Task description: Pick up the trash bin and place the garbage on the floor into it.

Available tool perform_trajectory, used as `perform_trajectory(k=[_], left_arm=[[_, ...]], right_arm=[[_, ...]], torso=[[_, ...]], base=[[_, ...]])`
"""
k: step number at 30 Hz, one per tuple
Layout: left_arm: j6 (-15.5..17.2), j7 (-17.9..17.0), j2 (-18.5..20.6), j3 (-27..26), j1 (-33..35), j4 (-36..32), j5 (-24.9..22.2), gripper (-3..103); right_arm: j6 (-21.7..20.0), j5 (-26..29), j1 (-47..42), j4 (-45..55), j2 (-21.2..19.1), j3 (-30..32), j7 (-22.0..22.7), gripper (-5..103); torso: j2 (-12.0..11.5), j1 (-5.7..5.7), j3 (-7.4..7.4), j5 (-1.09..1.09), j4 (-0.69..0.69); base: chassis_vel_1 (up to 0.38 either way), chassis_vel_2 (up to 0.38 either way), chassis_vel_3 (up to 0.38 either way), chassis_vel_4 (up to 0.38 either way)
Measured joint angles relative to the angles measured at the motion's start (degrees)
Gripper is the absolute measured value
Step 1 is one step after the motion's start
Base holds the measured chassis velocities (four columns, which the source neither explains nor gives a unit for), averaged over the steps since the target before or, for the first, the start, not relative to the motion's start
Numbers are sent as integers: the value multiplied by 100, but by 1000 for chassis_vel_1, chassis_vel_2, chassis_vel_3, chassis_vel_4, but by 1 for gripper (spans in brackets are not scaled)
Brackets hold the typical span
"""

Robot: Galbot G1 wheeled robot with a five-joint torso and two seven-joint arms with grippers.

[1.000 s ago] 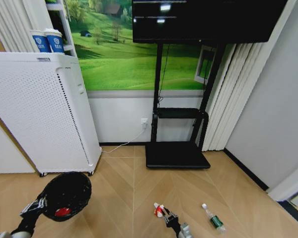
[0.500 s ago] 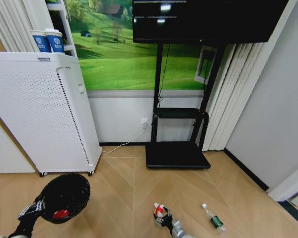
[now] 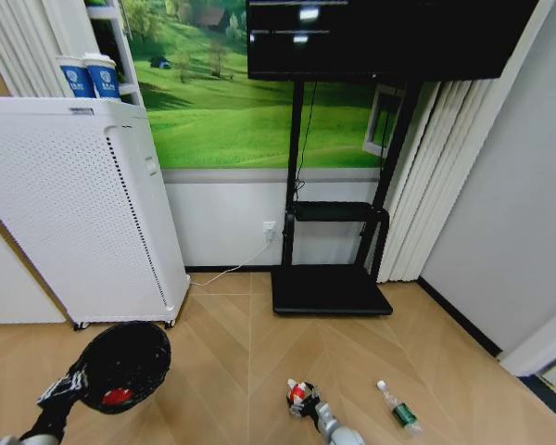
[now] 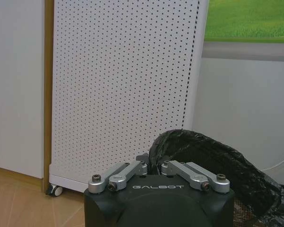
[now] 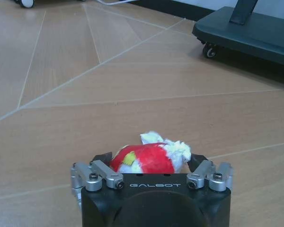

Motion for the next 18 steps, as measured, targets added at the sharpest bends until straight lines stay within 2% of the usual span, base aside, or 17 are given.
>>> perform_trajectory(k=[1, 4, 5, 8, 13, 15, 16, 18], left_arm=[[0, 0, 0, 0, 0, 0, 0, 7], [3, -12, 1, -18, -7, 6, -42, 7], [3, -12, 1, -18, -7, 6, -42, 7], [10, -20, -2, 13, -44, 19, -46, 7], [66, -29, 90, 130, -123, 34, -27, 7], [108, -32, 282, 318, -278, 120, 12, 7], [136, -38, 501, 555, -485, 269, 53, 7], [143, -39, 621, 718, -607, 381, 81, 7]], right_arm=[[0, 0, 0, 0, 0, 0, 0, 88], [2, -4, -22, 1, -18, 36, -39, 72], [2, -4, -22, 1, -18, 36, -39, 72], [34, 44, -82, 63, -60, 65, -83, 56], [76, 227, -195, 205, -102, 121, -134, 47], [8, 522, -365, 599, -136, 278, -166, 41], [-136, 873, -541, 1082, -197, 403, -167, 39], [-185, 1022, -624, 1312, -238, 437, -172, 38]], torso=[[0, 0, 0, 0, 0], [0, 0, 0, 0, 0], [0, 0, 0, 0, 0], [0, 0, 0, 0, 0], [0, 0, 0, 1, 1], [0, 0, 0, 2, 1], [0, 0, -1, 1, 1], [0, 0, -1, 1, 0]], base=[[0, 0, 0, 0], [0, 0, 0, 0], [0, 0, 0, 0], [0, 0, 0, 0], [0, 0, 0, 0], [0, 0, 0, 0], [0, 0, 0, 0], [0, 0, 0, 0]])
